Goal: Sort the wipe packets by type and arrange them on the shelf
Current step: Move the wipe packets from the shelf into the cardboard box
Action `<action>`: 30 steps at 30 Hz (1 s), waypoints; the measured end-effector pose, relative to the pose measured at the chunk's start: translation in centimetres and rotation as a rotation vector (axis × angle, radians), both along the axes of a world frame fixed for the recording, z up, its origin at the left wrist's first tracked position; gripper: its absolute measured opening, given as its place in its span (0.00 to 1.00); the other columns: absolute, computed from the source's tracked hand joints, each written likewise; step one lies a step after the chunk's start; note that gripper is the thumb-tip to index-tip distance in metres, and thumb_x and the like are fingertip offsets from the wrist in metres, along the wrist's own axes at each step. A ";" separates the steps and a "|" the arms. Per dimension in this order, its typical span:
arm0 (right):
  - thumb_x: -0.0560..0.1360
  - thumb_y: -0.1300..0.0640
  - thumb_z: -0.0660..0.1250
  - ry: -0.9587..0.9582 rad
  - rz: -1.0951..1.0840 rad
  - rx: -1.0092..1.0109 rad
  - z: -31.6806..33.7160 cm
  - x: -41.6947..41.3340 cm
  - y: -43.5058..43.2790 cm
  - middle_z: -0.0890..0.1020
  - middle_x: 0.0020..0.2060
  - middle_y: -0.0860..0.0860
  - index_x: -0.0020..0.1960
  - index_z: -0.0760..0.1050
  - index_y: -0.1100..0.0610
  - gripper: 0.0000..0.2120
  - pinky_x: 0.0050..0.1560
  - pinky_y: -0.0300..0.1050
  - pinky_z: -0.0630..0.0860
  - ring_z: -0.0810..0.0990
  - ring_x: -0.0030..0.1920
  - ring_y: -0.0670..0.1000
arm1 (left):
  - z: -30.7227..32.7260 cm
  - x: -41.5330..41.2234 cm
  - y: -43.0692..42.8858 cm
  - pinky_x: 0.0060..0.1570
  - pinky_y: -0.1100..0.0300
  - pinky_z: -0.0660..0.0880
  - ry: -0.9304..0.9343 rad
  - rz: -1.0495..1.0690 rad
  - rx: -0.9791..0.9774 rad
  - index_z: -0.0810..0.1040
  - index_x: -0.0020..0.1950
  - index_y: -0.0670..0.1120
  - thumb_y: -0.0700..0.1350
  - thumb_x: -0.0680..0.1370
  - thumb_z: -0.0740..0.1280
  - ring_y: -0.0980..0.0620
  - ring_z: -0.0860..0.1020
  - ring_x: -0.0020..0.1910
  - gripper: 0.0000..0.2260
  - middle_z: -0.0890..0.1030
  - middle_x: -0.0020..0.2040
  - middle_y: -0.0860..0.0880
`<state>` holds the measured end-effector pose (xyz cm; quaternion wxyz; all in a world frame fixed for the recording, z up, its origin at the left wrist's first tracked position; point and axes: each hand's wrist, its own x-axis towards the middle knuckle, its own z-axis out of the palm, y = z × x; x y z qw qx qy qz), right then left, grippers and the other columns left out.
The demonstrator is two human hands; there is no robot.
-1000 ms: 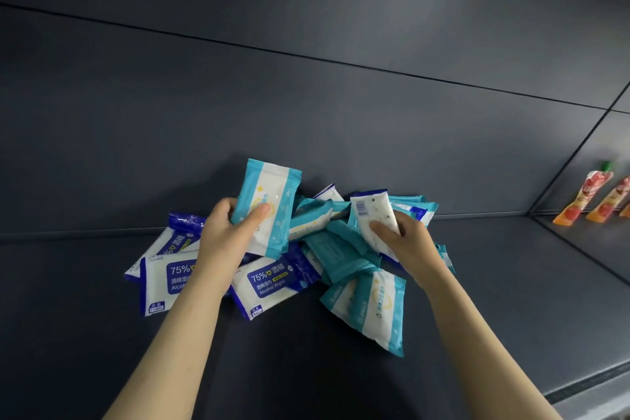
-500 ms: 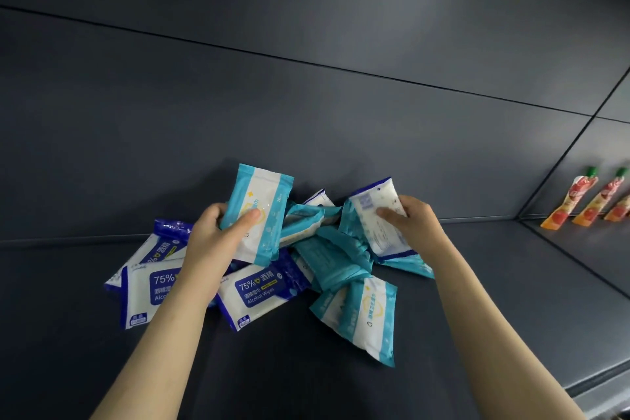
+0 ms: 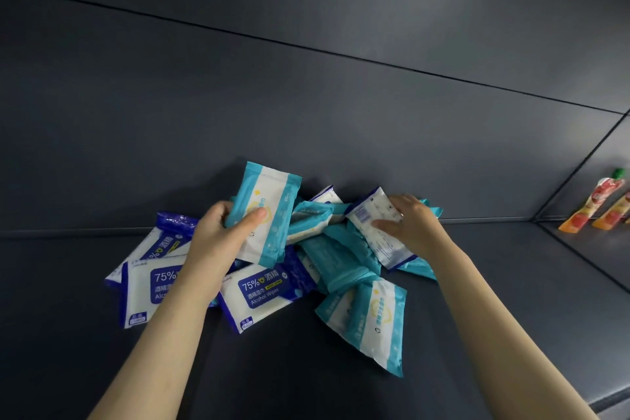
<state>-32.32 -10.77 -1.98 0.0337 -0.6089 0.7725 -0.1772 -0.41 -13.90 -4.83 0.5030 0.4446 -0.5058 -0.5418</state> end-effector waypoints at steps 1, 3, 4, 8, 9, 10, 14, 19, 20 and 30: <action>0.75 0.46 0.72 -0.008 -0.016 0.002 -0.2 0.0 0.0 0.75 0.63 0.54 0.71 0.71 0.57 0.29 0.54 0.41 0.67 0.75 0.60 0.55 | 0.0 0.0 0.0 0.37 0.63 0.76 0.003 0.002 0.000 0.78 0.54 0.47 0.50 0.74 0.74 0.55 0.83 0.45 0.13 0.84 0.48 0.51; 0.76 0.45 0.71 -0.067 -0.084 0.055 -0.5 -0.3 0.2 0.74 0.66 0.55 0.72 0.69 0.57 0.30 0.53 0.42 0.68 0.75 0.60 0.55 | 0.1 0.0 0.0 0.38 0.63 0.76 0.009 0.005 -0.002 0.78 0.54 0.47 0.51 0.74 0.74 0.56 0.83 0.44 0.13 0.84 0.48 0.51; 0.76 0.44 0.70 -0.107 -0.119 0.103 -0.6 -0.4 0.4 0.73 0.67 0.55 0.73 0.68 0.57 0.31 0.52 0.43 0.69 0.74 0.58 0.55 | 0.2 0.0 0.1 0.37 0.65 0.75 0.017 0.003 -0.004 0.78 0.54 0.47 0.51 0.74 0.74 0.58 0.83 0.43 0.13 0.84 0.47 0.52; 0.76 0.49 0.71 -0.298 -0.176 0.097 -0.6 -0.5 2.1 0.77 0.58 0.53 0.68 0.70 0.57 0.24 0.44 0.45 0.71 0.76 0.53 0.54 | 0.9 -0.1 0.4 0.43 0.60 0.78 0.065 -0.038 0.006 0.78 0.54 0.47 0.51 0.73 0.74 0.55 0.83 0.46 0.14 0.84 0.49 0.50; 0.76 0.51 0.71 -0.345 -0.175 0.021 -0.4 -0.2 2.6 0.79 0.54 0.52 0.64 0.71 0.56 0.20 0.41 0.45 0.71 0.78 0.51 0.54 | 1.1 -0.2 0.5 0.46 0.57 0.79 0.088 -0.058 0.016 0.78 0.54 0.47 0.51 0.73 0.74 0.52 0.83 0.49 0.14 0.84 0.50 0.49; 0.76 0.53 0.71 -0.386 -0.177 -0.076 -0.1 0.2 3.3 0.80 0.50 0.51 0.60 0.72 0.56 0.15 0.40 0.43 0.71 0.78 0.50 0.54 | 1.4 -0.4 0.8 0.49 0.55 0.79 0.121 -0.087 0.027 0.78 0.55 0.47 0.50 0.73 0.74 0.51 0.83 0.51 0.15 0.84 0.50 0.49; 0.78 0.60 0.70 -0.810 -0.201 -0.424 2.2 2.1 7.4 0.84 0.48 0.52 0.52 0.76 0.54 0.05 0.43 0.48 0.81 0.84 0.47 0.53 | 2.5 -1.6 2.6 0.51 0.57 0.78 0.259 -0.223 0.073 0.80 0.55 0.52 0.50 0.72 0.72 0.54 0.84 0.51 0.12 0.86 0.49 0.53; 0.79 0.60 0.68 -1.423 -0.265 -0.452 4.2 2.2 14.8 0.86 0.49 0.59 0.59 0.78 0.62 0.10 0.35 0.51 0.83 0.87 0.44 0.55 | 3.0 -4.2 6.8 0.39 0.63 0.79 0.299 -0.359 0.144 0.81 0.54 0.51 0.46 0.79 0.67 0.59 0.84 0.45 0.06 0.86 0.46 0.56; 0.79 0.59 0.67 -1.491 -0.273 -0.442 4.2 2.0 16.5 0.86 0.48 0.58 0.59 0.78 0.61 0.10 0.33 0.49 0.82 0.87 0.42 0.54 | 3.0 -4.7 7.8 0.42 0.60 0.78 0.299 -0.378 0.163 0.81 0.54 0.52 0.46 0.78 0.67 0.59 0.84 0.46 0.06 0.86 0.47 0.56; 0.81 0.55 0.61 -1.915 -0.385 -0.750 -2.1 -1.8 37.8 0.86 0.50 0.56 0.63 0.76 0.57 0.13 0.41 0.52 0.84 0.87 0.45 0.53 | 2.8 -16.0 25.0 0.51 0.52 0.78 0.388 -0.629 0.308 0.81 0.53 0.52 0.47 0.69 0.70 0.54 0.84 0.48 0.12 0.86 0.49 0.52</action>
